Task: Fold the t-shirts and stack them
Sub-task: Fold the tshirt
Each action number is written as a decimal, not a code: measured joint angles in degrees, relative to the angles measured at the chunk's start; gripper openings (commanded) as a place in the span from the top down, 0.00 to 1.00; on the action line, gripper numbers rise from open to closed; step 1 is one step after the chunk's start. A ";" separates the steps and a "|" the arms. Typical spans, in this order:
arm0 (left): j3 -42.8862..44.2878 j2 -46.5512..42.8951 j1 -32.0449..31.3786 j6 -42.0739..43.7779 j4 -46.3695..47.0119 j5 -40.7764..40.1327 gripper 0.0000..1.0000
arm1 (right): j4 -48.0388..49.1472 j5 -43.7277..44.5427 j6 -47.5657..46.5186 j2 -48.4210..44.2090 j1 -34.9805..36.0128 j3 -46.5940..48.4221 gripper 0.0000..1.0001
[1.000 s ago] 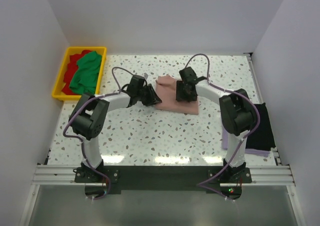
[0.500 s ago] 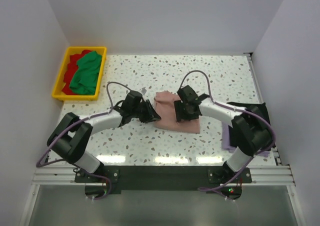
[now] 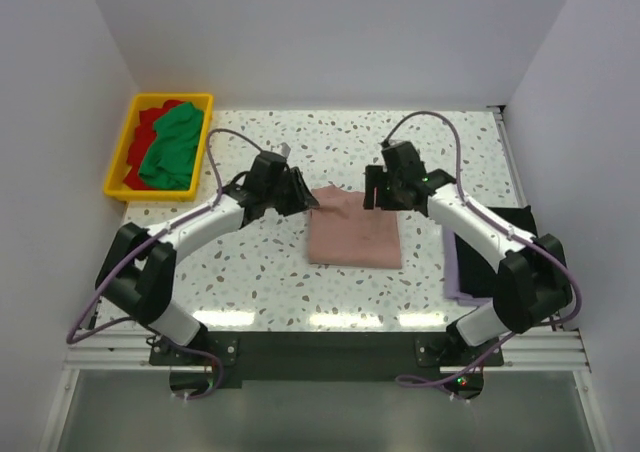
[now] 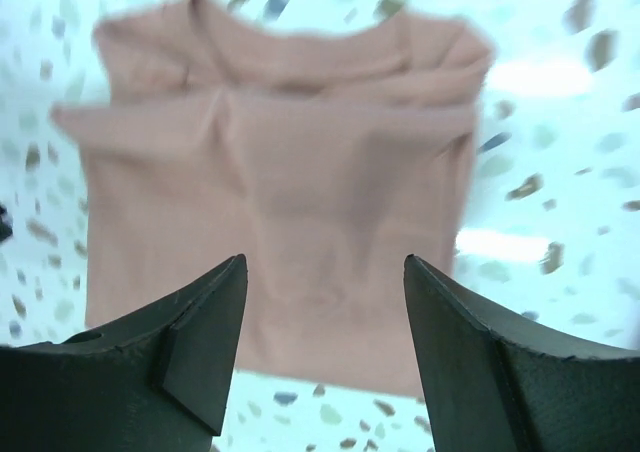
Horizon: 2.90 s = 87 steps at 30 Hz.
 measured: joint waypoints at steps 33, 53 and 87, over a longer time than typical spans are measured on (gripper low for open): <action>15.17 19.56 2.21 4.52 -4.72 -4.37 0.79 | 1.31 -3.15 3.10 16.02 -11.21 7.48 0.85; 24.20 23.98 6.82 6.40 -2.23 5.29 0.86 | 3.74 -6.12 3.15 15.85 -18.18 7.06 0.99; 8.13 16.00 -0.39 6.73 3.52 1.99 1.00 | 16.83 -20.15 7.91 21.18 -6.71 13.99 0.61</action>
